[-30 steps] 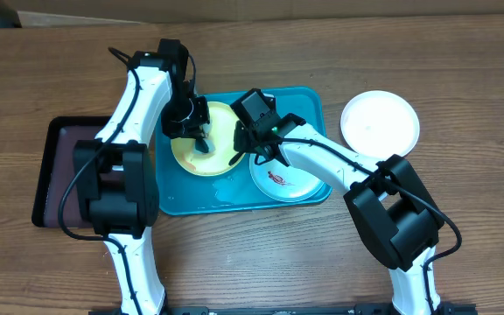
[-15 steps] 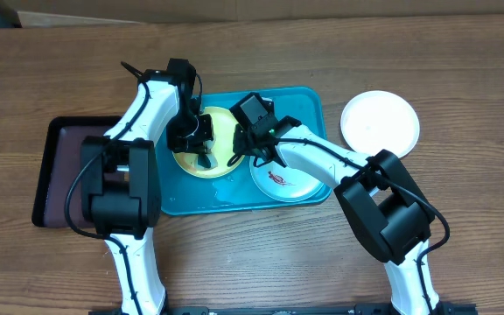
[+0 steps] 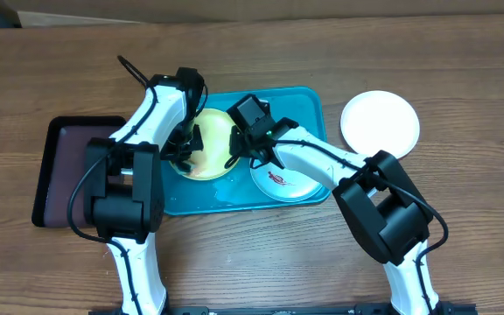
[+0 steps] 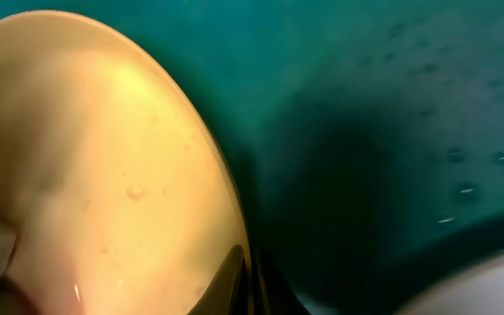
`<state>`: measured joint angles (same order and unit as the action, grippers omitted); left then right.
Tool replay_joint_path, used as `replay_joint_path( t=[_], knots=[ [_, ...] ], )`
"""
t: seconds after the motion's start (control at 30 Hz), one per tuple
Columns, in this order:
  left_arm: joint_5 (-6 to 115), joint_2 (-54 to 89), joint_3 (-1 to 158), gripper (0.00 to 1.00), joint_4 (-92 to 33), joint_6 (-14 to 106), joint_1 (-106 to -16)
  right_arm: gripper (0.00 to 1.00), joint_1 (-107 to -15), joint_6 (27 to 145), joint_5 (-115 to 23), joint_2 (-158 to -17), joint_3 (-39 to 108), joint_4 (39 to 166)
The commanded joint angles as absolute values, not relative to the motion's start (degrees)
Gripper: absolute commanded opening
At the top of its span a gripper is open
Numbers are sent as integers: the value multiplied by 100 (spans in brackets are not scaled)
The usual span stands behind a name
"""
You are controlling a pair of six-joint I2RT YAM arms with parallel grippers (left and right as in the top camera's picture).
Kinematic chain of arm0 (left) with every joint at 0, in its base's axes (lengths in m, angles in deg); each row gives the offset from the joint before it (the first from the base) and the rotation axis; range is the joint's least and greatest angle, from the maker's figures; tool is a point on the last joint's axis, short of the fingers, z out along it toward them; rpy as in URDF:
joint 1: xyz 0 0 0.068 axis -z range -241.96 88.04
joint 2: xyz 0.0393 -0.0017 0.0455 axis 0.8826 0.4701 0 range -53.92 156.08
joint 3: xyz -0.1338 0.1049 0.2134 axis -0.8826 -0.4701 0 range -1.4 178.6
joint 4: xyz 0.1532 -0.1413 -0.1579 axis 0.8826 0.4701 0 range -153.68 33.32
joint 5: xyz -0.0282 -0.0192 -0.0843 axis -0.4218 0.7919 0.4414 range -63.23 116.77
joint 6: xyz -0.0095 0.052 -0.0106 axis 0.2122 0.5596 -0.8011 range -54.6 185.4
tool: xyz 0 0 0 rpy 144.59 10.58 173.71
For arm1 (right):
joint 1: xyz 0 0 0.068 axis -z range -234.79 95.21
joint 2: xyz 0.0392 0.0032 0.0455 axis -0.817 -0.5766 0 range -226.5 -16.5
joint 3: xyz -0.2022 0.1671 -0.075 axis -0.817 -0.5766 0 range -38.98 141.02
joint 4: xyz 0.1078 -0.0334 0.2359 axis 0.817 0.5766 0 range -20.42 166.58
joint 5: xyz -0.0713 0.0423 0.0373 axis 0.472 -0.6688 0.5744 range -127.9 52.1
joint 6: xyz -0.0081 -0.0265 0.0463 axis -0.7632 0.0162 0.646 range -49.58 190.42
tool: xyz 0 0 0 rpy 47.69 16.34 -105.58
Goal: Clean dirty plates on tray and stack at the side
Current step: 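Scrub the yellow plate again with the left gripper's sponge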
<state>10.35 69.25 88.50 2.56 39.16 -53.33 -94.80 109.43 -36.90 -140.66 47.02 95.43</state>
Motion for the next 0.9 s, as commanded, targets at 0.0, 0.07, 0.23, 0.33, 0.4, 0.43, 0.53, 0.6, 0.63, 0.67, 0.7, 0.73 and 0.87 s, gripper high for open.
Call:
replay_joint_path(
  t=[0.0, 0.07, 0.23, 0.33, 0.4, 0.43, 0.53, 0.6, 0.63, 0.67, 0.7, 0.73, 0.87],
  knots=[
    [-710, 7142, 8752, 4, 402, 3402, -5484, 4, -9355, 10943, -3240, -14061, 4685, 9595],
    [-705, 7142, 8907, 4, 468, 3376, -5484, 4, -9355, 10943, -3238, -14061, 4685, 9598],
    [-500, 7142, 9790, 4, 1014, 3194, -5484, 4, -9355, 10945, -3238, -14061, 4685, 9600],
    [-189, 7142, 10424, 4, 1384, 3197, -5484, 4, -9355, 10943, -3238, -14061, 4685, 9595],
    [302, 7142, 10754, 4, 1491, 3302, -5497, 4, -9355, 10945, -3238, -14061, 4685, 9593],
    [744, 7142, 10883, 4, 1471, 3533, -5497, 4, -9355, 10945, -3240, -14061, 4685, 9589],
    [2298, 7142, 10936, 4, 1132, 4580, -5495, 4, -9355, 10945, -3240, -14061, 4687, 9576],
    [3268, 7142, 10844, 4, 933, 5262, -5486, 4, -9355, 10945, -3242, -14061, 4687, 9565],
    [3708, 7142, 10791, 4, 874, 5430, -5478, 4, -9355, 10945, -3242, -14061, 4687, 9556],
    [3974, 7142, 10743, 4, 824, 5450, -5478, 4, -9355, 10947, -3242, -14061, 4687, 9554],
    [4182, 7142, 10660, 4, 741, 5448, -5473, 4, -9355, 10945, -3242, -14061, 4687, 9552],
    [4263, 7142, 10579, 4, 654, 5444, -5467, 4, -9355, 10947, -3242, -14061, 4687, 9552],
    [4287, 7142, 10195, 4, 247, 5227, -5430, 4, -9355, 10947, -3242, -14061, 4687, 9554]
  ],
)
